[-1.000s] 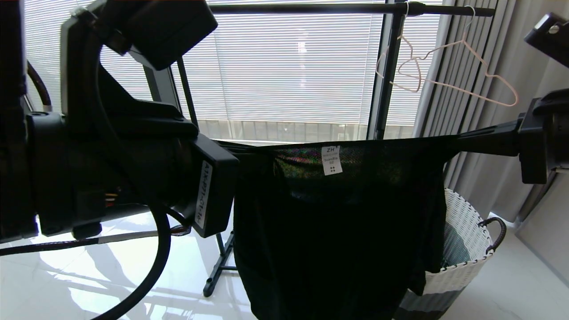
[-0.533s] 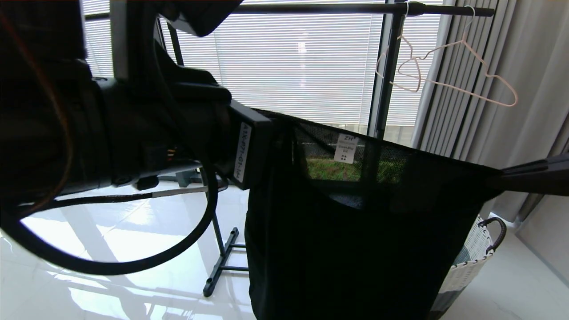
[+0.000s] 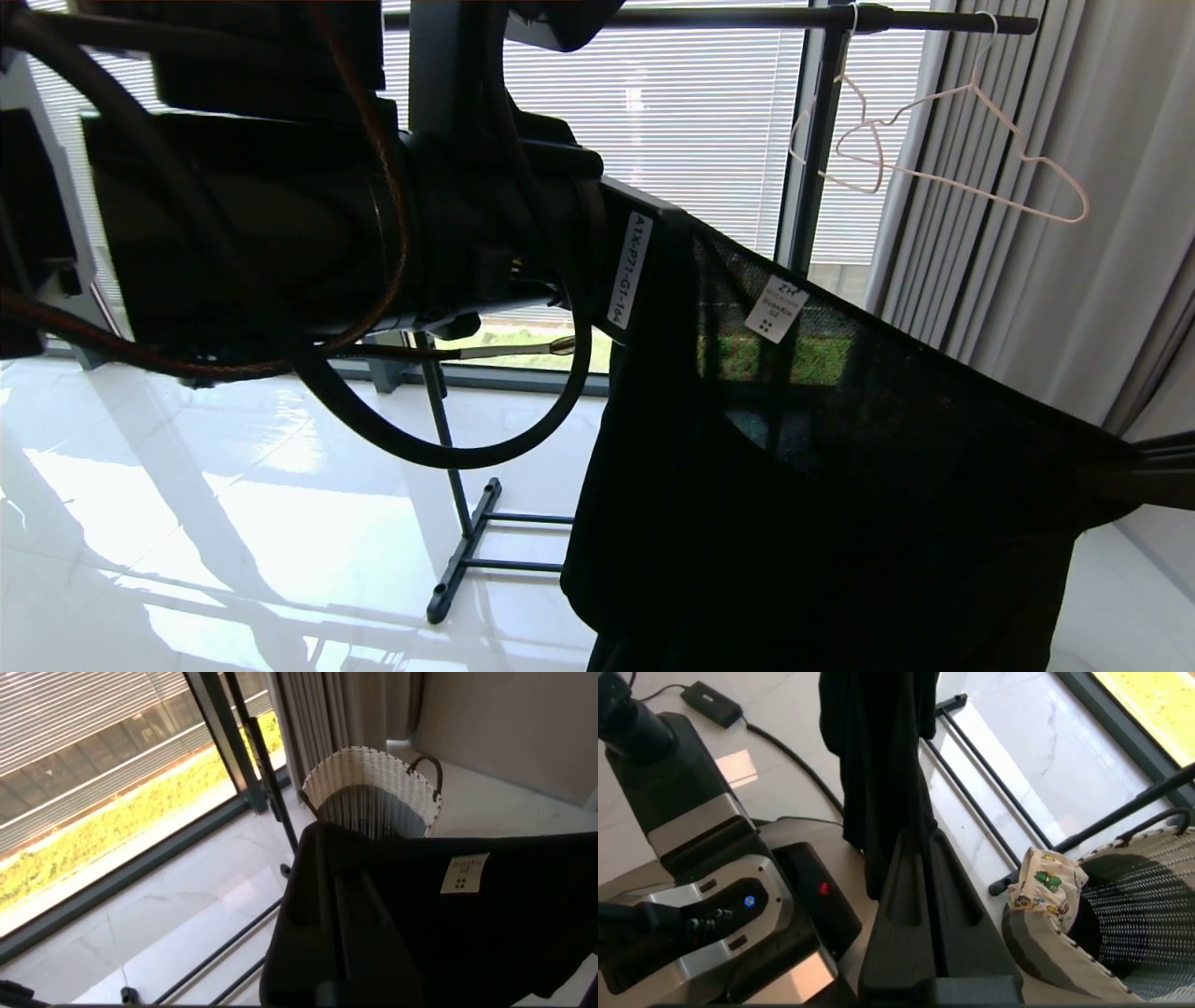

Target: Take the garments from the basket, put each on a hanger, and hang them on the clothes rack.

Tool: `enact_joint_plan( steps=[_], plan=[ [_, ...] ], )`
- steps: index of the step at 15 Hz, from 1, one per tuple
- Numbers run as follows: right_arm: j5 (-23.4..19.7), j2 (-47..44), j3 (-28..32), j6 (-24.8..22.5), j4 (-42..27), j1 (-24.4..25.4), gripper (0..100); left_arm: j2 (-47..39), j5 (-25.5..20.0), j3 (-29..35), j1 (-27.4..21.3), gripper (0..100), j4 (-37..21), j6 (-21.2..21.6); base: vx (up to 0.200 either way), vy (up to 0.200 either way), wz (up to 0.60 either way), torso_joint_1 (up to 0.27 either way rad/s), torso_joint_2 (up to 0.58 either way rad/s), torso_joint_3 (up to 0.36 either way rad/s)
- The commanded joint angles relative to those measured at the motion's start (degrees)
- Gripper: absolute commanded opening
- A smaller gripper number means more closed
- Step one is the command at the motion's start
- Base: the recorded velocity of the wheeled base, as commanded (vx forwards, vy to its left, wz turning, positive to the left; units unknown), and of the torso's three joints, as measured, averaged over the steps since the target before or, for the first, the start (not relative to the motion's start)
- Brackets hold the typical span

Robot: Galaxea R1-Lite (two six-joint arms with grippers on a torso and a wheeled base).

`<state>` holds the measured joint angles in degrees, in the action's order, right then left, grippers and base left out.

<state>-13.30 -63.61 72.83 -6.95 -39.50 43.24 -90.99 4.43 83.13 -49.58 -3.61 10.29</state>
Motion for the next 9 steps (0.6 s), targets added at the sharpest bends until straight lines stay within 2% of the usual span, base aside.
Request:
enact_joint_plan(
  steps=[1, 2, 3, 5, 7, 9],
  plan=[
    [0.0, 0.4, -0.8, 0.0, 0.4, -0.2, 0, -0.3, 0.1, -0.2, -0.1, 0, -0.1, -0.4, 0.000, 0.000, 0.00, 0.000, 0.00, 0.000],
    [0.0, 0.2, -0.8, 0.1, 0.8, -0.3, 0, -0.3, 0.1, -0.1, -0.3, 0, -0.2, -1.0, 0.000, 0.000, 0.00, 0.000, 0.00, 0.000],
    [0.0, -1.2, -0.4, 0.1, 2.9, -2.3, 0, 0.5, 0.3, -0.2, -2.1, 0, -0.9, -3.9, 0.000, 0.000, 0.00, 0.000, 0.00, 0.000],
    [-0.1, -4.9, 1.5, 0.1, 8.0, -5.0, 0, 2.9, 0.4, -0.6, -7.2, 0, -6.1, -9.8, 0.000, 0.000, 0.00, 0.000, 0.00, 0.000],
    [-0.3, -10.0, 8.0, 0.1, 8.6, -6.2, 0, 5.6, 0.4, -3.1, -13.7, 0, -9.8, -13.5, 0.000, 0.000, 0.00, 0.000, 0.00, 0.000],
    [-0.3, -14.6, 15.1, 0.1, 8.5, -6.3, 0, 7.2, 0.5, -7.4, -16.7, 0, -9.8, -14.3, 0.000, 0.000, 0.00, 0.000, 0.00, 0.000]
  ],
)
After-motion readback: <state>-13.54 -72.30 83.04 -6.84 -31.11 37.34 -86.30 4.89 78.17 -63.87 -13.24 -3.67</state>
